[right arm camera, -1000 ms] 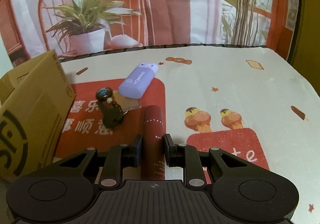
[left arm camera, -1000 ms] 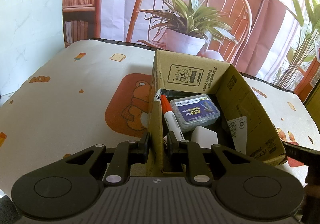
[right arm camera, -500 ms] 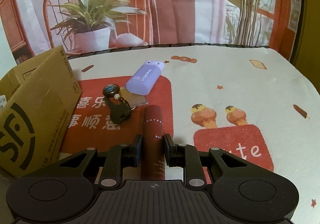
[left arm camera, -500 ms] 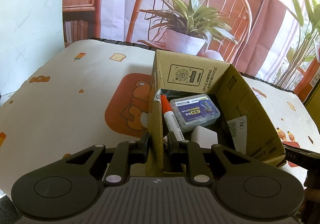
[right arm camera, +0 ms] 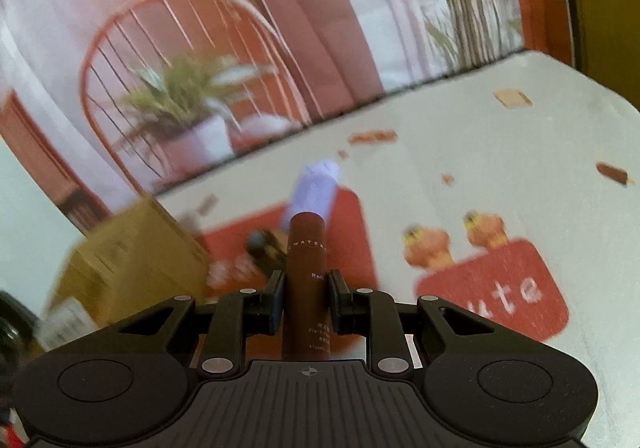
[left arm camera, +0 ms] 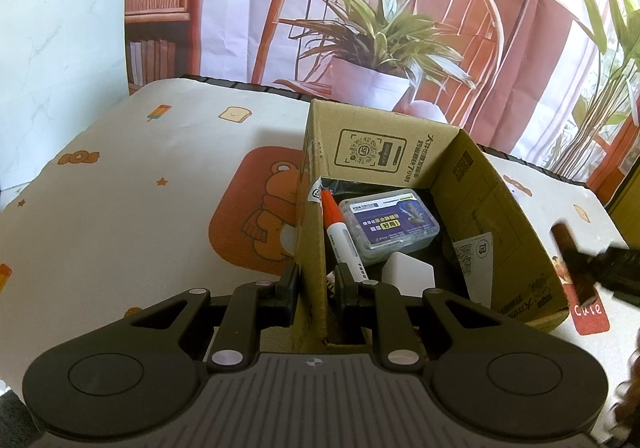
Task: Organize rigid objects
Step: 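Carry the dark red tube into the box and open the right gripper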
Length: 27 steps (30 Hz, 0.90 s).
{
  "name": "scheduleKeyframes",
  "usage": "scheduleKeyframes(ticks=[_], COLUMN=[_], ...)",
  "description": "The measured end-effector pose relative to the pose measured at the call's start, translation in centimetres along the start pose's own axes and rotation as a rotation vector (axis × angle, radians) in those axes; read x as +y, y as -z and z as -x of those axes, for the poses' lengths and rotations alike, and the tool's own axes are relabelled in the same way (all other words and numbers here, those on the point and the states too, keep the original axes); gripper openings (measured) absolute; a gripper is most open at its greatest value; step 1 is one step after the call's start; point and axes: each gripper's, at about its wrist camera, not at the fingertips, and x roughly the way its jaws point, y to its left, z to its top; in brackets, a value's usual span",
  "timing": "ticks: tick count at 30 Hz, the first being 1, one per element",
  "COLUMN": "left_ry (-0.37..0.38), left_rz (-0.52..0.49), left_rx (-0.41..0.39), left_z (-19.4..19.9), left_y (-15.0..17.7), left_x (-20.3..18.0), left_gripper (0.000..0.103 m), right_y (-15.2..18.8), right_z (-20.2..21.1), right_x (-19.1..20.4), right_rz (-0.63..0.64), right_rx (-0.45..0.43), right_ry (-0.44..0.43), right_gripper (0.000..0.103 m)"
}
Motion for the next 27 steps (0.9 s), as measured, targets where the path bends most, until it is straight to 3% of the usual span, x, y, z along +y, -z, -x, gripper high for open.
scheduleKeyframes(ticks=[6,11,18,27], left_ry=[0.008,0.013,0.020,0.029], left_rz=[0.007,0.007,0.012,0.017], left_rx=[-0.002,-0.002,0.000,0.002], left_z=[-0.1,-0.2,-0.3,-0.5], left_y=[0.0,0.0,-0.1,-0.1], left_x=[0.0,0.1,0.2,0.4], left_gripper=[0.020,0.020,0.022,0.023], right_y=[-2.3,-2.9,-0.5,1.9], right_z=[1.6,0.7,-3.7,-6.7], right_x=[4.3,9.4,16.0,18.8], right_rz=[0.024,0.082,0.188,0.243], right_rx=[-0.041,0.010,0.204,0.338], right_ry=[-0.147,-0.269,-0.306,-0.259], right_gripper=[0.021,0.021,0.021,0.021])
